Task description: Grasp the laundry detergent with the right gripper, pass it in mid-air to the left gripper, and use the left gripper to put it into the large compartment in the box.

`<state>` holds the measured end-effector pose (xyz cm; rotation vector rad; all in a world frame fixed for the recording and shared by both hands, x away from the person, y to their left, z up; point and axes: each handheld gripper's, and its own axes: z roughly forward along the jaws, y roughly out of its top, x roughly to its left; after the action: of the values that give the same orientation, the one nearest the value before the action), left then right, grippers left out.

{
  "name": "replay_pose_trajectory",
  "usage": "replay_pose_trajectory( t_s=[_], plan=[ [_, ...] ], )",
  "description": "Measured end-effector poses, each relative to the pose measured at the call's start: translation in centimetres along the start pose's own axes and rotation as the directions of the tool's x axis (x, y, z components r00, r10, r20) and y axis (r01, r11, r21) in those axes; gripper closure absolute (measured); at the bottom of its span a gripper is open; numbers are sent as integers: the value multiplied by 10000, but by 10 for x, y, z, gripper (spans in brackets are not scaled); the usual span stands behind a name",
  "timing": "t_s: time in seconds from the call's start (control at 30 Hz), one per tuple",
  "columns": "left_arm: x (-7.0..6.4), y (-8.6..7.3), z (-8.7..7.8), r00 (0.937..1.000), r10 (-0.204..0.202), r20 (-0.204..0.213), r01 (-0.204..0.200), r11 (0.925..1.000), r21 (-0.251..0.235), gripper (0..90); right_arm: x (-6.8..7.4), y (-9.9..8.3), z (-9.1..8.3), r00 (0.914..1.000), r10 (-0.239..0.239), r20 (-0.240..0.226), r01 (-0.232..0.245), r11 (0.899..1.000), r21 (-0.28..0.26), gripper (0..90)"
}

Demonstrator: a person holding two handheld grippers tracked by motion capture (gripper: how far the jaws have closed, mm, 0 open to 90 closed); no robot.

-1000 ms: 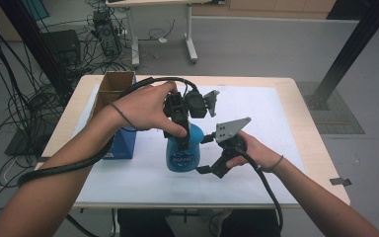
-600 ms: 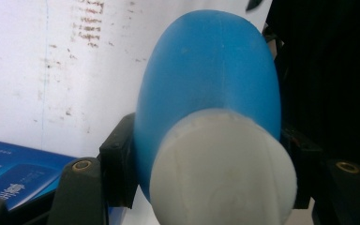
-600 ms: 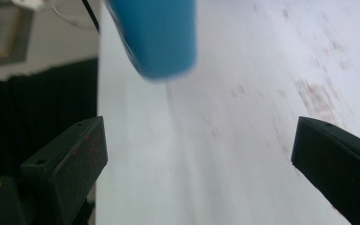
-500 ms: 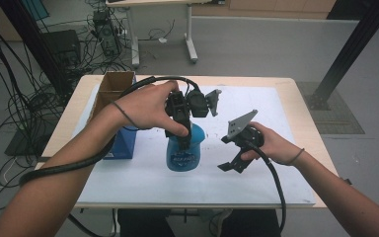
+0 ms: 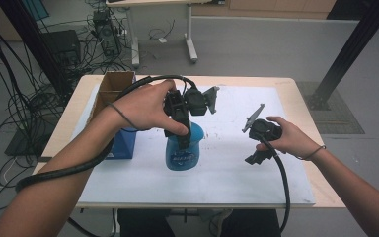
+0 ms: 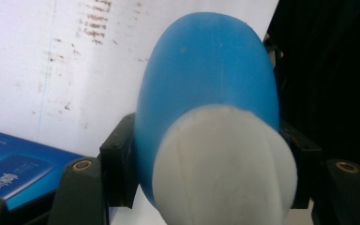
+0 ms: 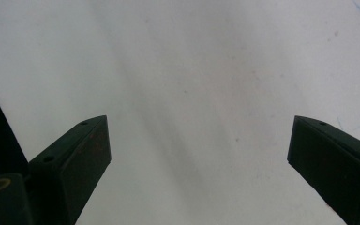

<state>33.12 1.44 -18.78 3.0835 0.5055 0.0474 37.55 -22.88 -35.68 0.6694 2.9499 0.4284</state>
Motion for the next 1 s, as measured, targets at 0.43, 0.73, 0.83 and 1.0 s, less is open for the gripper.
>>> replay_pose_trajectory(
  t_s=[0.43, 0.73, 0.83, 1.0],
  plan=[
    [-4, 8, -20, 9762, -2035, -752, 2014, 9789, -350, 373, -8, -7, 3, 9971, 404, 652, -433, 9981, 443, 66],
    [-4, 19, -27, 9594, -2641, -987, 2614, 9644, -400, 373, -10, -9, 0, 9945, 659, 819, -689, 9970, 347, 66],
    [-4, 22, -26, 9578, -2684, -1029, 2670, 9633, -282, 373, -10, -9, 0, 9944, 675, 811, -703, 9970, 329, 67],
    [-1, 25, -35, 9534, -2807, -1104, 2797, 9598, -243, 373, -8, -8, 1, 9948, 632, 800, -652, 9976, 235, 67]
  ],
)
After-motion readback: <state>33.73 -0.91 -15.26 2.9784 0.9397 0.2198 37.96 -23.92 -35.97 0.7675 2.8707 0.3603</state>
